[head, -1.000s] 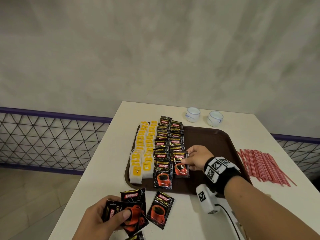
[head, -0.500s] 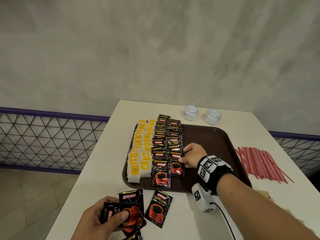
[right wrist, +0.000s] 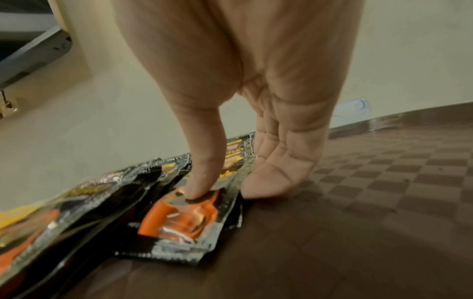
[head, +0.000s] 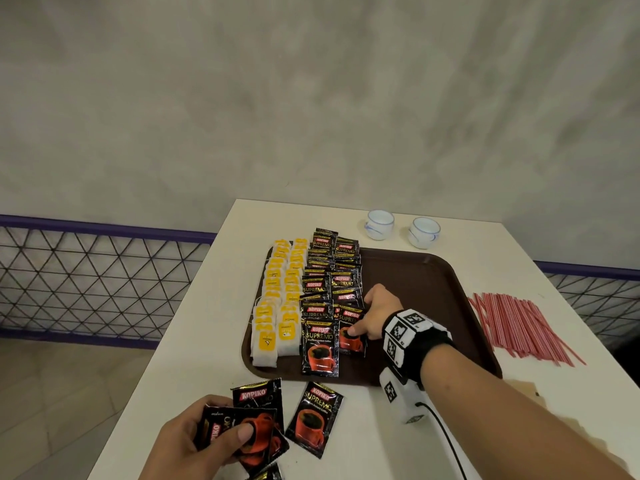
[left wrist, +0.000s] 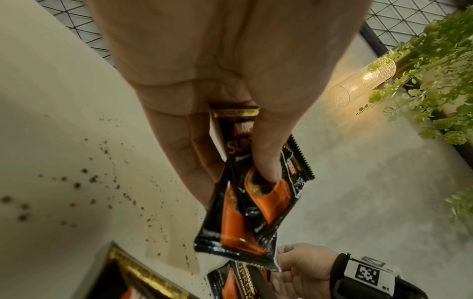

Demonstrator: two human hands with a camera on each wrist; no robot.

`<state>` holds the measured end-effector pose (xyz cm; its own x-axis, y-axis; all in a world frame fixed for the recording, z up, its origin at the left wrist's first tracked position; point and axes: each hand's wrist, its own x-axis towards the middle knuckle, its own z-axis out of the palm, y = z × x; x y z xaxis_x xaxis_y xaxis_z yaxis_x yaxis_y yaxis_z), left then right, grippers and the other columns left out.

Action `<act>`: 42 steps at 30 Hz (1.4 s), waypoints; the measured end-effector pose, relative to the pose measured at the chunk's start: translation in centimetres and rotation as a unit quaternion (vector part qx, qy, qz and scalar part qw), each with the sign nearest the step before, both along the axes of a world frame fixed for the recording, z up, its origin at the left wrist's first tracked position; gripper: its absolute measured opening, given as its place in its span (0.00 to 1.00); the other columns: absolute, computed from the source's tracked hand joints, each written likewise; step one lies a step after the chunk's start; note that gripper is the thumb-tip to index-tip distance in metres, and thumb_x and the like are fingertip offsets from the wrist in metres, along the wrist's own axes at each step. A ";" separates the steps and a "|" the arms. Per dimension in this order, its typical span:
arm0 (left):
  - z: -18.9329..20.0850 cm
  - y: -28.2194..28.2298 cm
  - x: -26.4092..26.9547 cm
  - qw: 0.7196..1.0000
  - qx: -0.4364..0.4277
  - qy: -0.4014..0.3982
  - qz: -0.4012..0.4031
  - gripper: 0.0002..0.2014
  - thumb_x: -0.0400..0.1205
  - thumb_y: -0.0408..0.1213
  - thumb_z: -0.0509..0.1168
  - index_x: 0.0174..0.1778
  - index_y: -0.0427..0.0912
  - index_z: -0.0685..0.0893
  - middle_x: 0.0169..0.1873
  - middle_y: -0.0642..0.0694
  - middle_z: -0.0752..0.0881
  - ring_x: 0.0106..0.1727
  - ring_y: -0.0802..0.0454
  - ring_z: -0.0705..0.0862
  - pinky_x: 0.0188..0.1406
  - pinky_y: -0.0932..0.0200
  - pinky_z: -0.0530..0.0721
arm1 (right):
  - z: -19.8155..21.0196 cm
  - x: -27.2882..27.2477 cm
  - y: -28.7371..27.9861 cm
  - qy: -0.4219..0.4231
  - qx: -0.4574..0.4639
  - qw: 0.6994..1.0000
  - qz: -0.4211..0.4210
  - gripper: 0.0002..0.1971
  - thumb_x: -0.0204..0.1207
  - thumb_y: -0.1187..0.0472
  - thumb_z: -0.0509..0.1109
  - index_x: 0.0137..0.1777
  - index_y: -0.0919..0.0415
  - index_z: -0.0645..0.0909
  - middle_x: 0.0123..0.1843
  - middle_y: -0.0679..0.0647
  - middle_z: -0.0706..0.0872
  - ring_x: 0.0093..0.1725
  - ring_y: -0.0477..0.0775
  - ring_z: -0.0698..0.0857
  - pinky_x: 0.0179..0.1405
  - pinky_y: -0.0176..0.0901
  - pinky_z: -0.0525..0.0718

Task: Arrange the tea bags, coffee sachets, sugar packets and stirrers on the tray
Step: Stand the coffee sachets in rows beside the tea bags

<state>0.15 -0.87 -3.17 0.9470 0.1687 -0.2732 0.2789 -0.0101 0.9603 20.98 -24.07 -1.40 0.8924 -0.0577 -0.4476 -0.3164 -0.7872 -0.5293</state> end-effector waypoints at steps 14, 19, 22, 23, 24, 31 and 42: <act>0.4 -1.0 1.1 0.999 -0.013 -0.024 0.018 0.24 0.55 0.44 0.83 0.41 0.35 0.86 0.34 0.35 0.91 0.41 0.37 0.90 0.32 0.53 0.90 | -0.2 -0.2 -0.4 -0.066 0.006 0.998 -0.012 0.38 0.60 0.62 0.85 0.66 0.61 0.68 0.63 0.59 0.79 0.62 0.58 0.81 0.60 0.48 0.83; 1.3 -2.7 2.6 0.999 -0.017 -0.043 0.001 0.10 0.70 0.22 0.73 0.45 0.34 0.83 0.38 0.39 0.92 0.40 0.41 0.91 0.36 0.52 0.90 | -0.4 -0.8 -1.6 -0.081 0.036 0.996 -0.017 0.36 0.63 0.62 0.84 0.68 0.59 0.69 0.58 0.55 0.80 0.59 0.57 0.83 0.61 0.51 0.84; 2.1 -4.0 3.3 0.998 -0.026 -0.055 -0.012 0.10 0.73 0.24 0.72 0.47 0.36 0.83 0.39 0.39 0.92 0.41 0.43 0.91 0.36 0.55 0.90 | 0.6 -2.4 -2.4 -0.121 0.092 0.988 -0.009 0.29 0.68 0.57 0.81 0.65 0.57 0.71 0.49 0.51 0.81 0.50 0.56 0.85 0.56 0.53 0.86; 2.1 -4.4 3.6 0.998 -0.028 -0.055 -0.012 0.10 0.73 0.26 0.72 0.49 0.37 0.84 0.40 0.39 0.91 0.42 0.42 0.91 0.37 0.55 0.90 | 1.2 -3.3 -2.6 -0.127 0.138 0.982 -0.001 0.25 0.70 0.57 0.79 0.63 0.57 0.73 0.46 0.52 0.82 0.46 0.55 0.85 0.53 0.54 0.88; 2.2 -4.8 3.9 0.998 -0.035 -0.053 -0.015 0.10 0.74 0.27 0.72 0.50 0.38 0.84 0.41 0.39 0.91 0.43 0.42 0.91 0.38 0.53 0.90 | 1.9 -4.6 -2.7 -0.119 0.194 0.974 0.015 0.20 0.72 0.57 0.77 0.61 0.57 0.75 0.44 0.53 0.82 0.43 0.53 0.85 0.48 0.52 0.89; 3.1 -7.5 5.2 0.994 -0.032 -0.054 -0.091 0.11 0.73 0.23 0.72 0.48 0.41 0.84 0.41 0.43 0.92 0.43 0.44 0.91 0.37 0.51 0.90 | 2.5 -11.6 -3.5 -0.041 0.383 0.910 0.152 0.17 0.74 0.64 0.73 0.63 0.62 0.82 0.57 0.62 0.89 0.58 0.62 0.88 0.59 0.59 0.85; 2.0 -5.7 4.8 0.998 0.013 -0.036 -0.050 0.12 0.73 0.24 0.73 0.49 0.39 0.84 0.40 0.40 0.91 0.40 0.43 0.91 0.36 0.52 0.90 | 1.2 -7.2 -5.1 -0.043 0.299 0.953 -0.034 0.12 0.76 0.79 0.66 0.47 0.60 0.82 0.42 0.57 0.81 0.42 0.55 0.85 0.44 0.55 0.90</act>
